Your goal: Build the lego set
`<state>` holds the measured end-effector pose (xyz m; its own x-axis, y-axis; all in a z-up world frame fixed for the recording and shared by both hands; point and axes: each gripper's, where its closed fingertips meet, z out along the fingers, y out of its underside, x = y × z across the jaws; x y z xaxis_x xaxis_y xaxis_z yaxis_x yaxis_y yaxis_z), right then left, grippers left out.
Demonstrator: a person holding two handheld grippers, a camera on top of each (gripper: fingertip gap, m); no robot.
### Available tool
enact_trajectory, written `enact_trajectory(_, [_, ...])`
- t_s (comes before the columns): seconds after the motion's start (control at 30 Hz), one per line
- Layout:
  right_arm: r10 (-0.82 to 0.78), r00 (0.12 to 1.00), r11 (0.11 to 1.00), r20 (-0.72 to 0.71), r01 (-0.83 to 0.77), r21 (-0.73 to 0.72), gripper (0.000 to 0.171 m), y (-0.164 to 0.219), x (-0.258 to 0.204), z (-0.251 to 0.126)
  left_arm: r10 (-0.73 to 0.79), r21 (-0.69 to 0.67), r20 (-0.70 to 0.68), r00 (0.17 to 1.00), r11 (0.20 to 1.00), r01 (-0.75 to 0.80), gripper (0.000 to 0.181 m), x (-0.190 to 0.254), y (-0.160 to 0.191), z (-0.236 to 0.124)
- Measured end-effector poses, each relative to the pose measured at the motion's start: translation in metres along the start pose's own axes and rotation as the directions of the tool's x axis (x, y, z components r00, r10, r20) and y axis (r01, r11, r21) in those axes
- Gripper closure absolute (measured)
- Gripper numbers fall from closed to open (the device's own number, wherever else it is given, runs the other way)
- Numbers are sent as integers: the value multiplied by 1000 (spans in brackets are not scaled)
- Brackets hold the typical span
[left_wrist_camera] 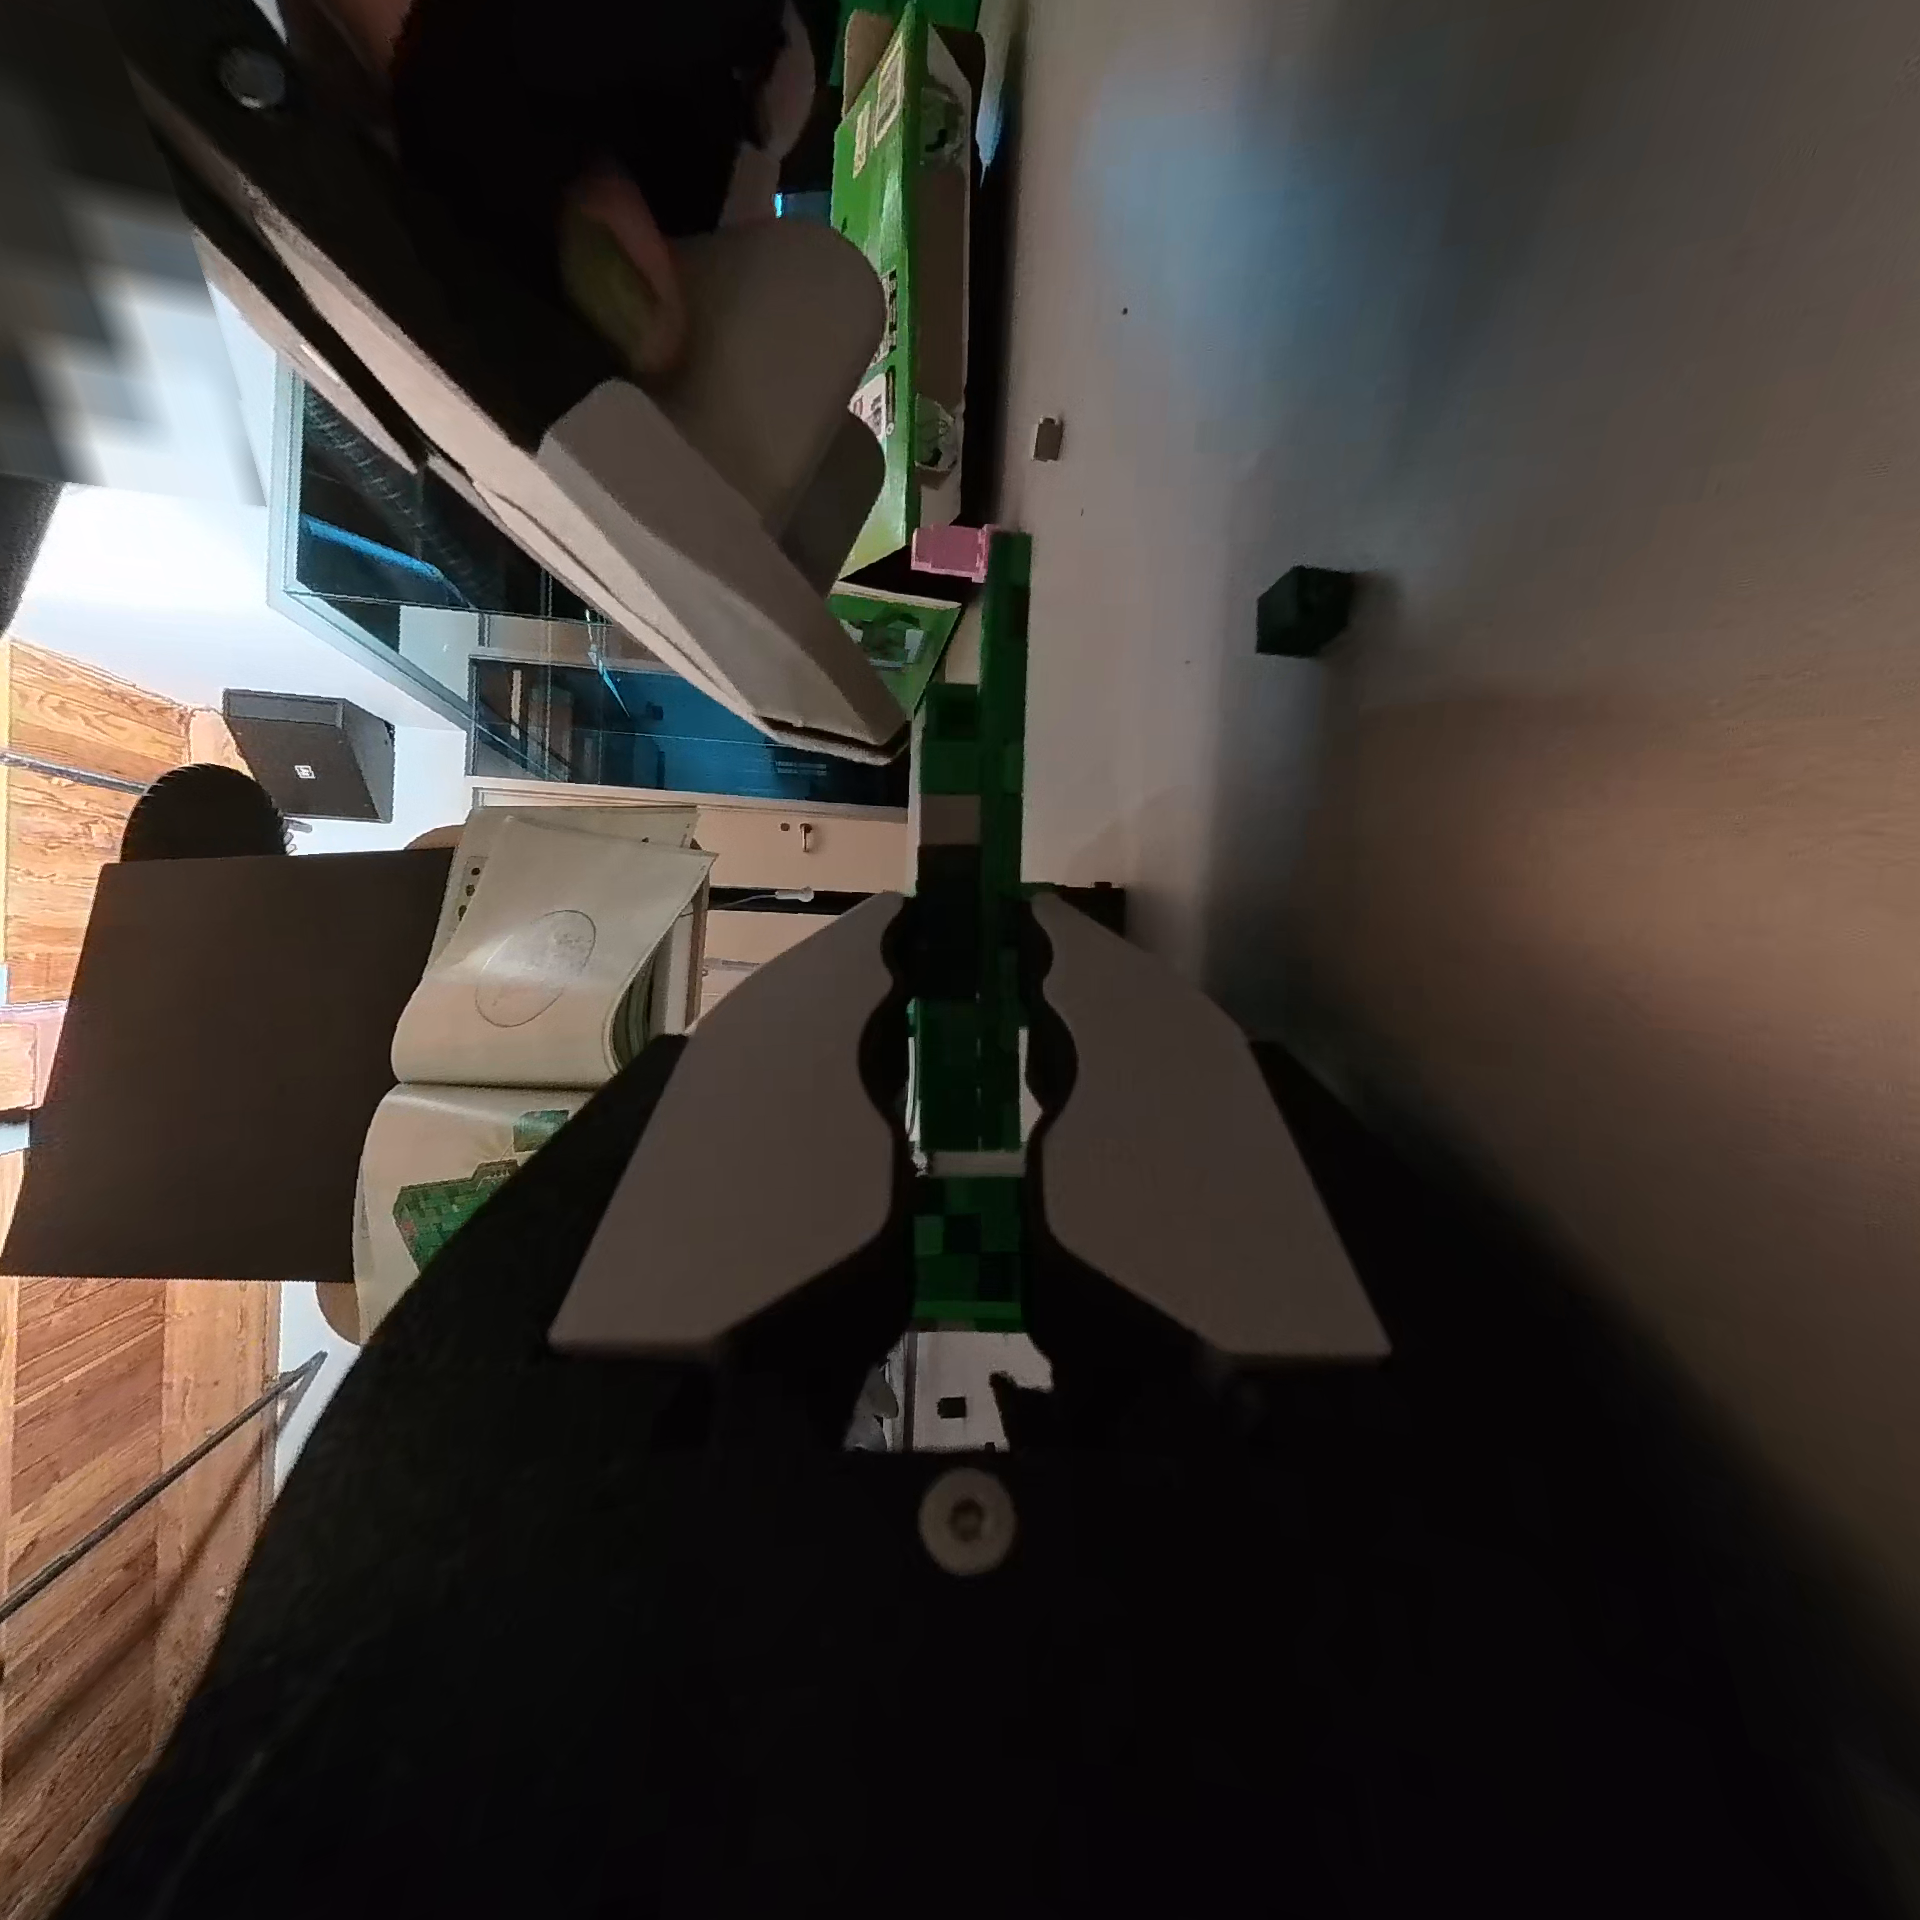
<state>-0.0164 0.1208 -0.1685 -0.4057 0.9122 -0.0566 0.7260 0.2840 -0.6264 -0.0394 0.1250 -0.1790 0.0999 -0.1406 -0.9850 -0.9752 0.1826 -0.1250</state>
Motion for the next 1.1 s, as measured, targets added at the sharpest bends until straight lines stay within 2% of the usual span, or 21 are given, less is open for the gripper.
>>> enact_trajectory(0.23, [-24,999,999,-48,26,42,161,-3,2,-7,-20,-9,1,1000,1000,20,164,-2,2,0])
enact_trajectory(0.4, [-176,980,977,-89,185,109,155,-4,-15,-9,-26,2,-1,1000,1000,26,165,-3,1,0])
enact_trajectory(0.47, [-251,959,962,-130,263,77,149,0,-18,-6,-15,7,-3,1000,1000,15,165,-2,0,0])
enact_trajectory(0.57, [-332,922,940,-198,342,16,152,4,-16,-4,-10,8,-5,1000,1000,10,164,-1,-1,0])
enact_trajectory(0.8, [-342,907,937,-245,348,-19,153,7,-12,3,-10,28,2,1000,1000,10,165,-1,-5,-3])
enact_trajectory(0.87, [-330,909,940,-255,341,-3,161,8,-12,3,-4,30,-5,1000,1000,4,164,1,-6,-3])
enact_trajectory(1.1, [-87,984,963,-153,123,238,162,13,-10,4,-11,51,-26,1000,999,12,164,10,-9,-1])
